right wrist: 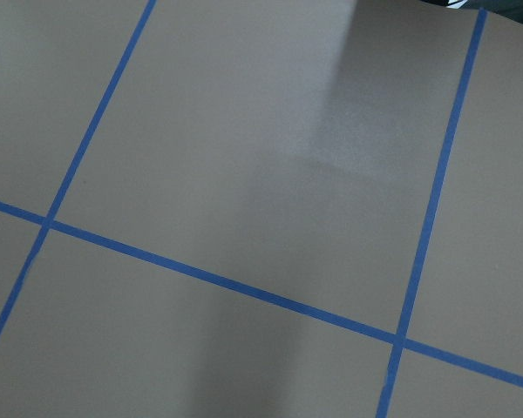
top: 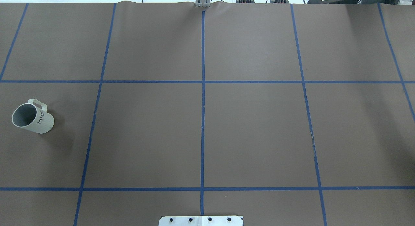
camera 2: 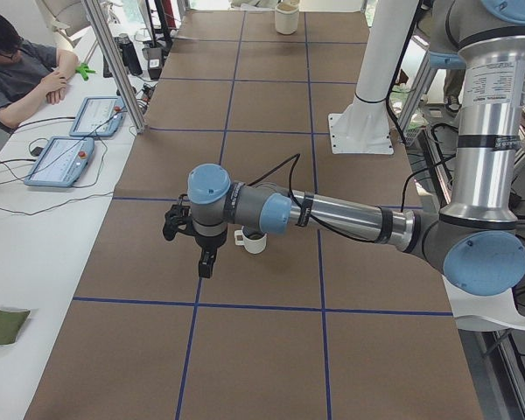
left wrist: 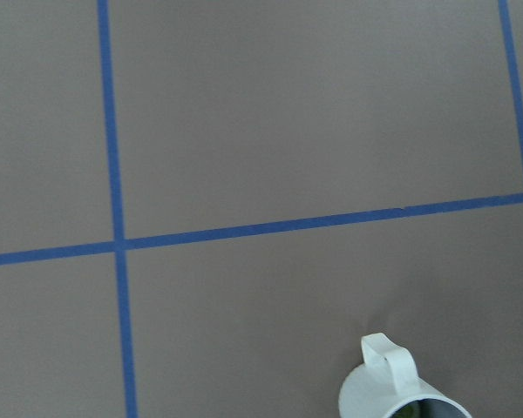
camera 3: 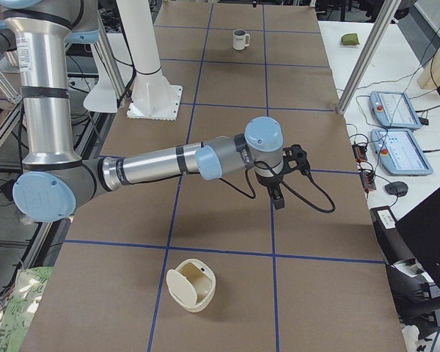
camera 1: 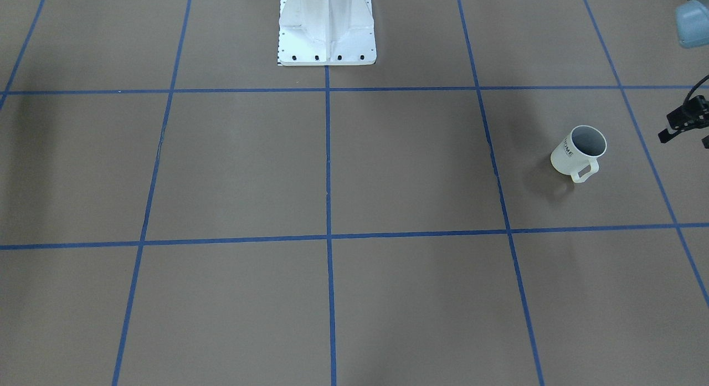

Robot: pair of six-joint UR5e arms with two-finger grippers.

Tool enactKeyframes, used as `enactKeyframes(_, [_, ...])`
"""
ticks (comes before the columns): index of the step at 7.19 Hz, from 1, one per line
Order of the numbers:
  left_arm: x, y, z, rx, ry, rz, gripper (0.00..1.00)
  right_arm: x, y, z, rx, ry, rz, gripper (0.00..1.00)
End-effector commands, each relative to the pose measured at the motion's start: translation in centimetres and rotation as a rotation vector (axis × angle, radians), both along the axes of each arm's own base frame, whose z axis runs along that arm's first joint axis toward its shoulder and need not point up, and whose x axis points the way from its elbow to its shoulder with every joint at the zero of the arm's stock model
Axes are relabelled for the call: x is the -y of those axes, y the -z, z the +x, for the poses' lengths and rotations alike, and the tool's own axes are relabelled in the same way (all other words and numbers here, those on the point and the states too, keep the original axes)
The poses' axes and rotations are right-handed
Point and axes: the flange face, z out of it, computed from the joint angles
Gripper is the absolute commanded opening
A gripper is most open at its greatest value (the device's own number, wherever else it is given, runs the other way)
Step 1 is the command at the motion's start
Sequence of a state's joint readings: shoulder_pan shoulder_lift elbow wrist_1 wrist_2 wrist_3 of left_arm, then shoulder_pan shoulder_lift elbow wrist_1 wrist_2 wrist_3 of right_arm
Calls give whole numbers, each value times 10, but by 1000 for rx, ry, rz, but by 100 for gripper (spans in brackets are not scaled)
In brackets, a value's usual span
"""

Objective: Left arm hands cup to right arm to dump lemon

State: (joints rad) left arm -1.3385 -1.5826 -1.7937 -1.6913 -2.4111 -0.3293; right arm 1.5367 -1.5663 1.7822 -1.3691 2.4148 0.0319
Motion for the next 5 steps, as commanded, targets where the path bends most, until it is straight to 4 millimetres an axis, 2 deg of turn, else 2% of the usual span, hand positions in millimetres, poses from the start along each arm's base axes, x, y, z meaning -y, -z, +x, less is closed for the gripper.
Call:
enactKeyframes(1, [-13,-7,55,70,-12,-18,100,-4,5,-33,44,-30,-70,100])
enactKeyframes(2, [-15,-9,64,76,-31,-17,100,-5,15,-44,57,-16,-57,100])
enactKeyframes(4, [-21,-14,86,79,-75,-23,99,-4,22,-46,76,-4,-46,100])
enactKeyframes(5, [-26,-19,95,84,-97,-32,99,-1,30,-53,96,19,-37,100])
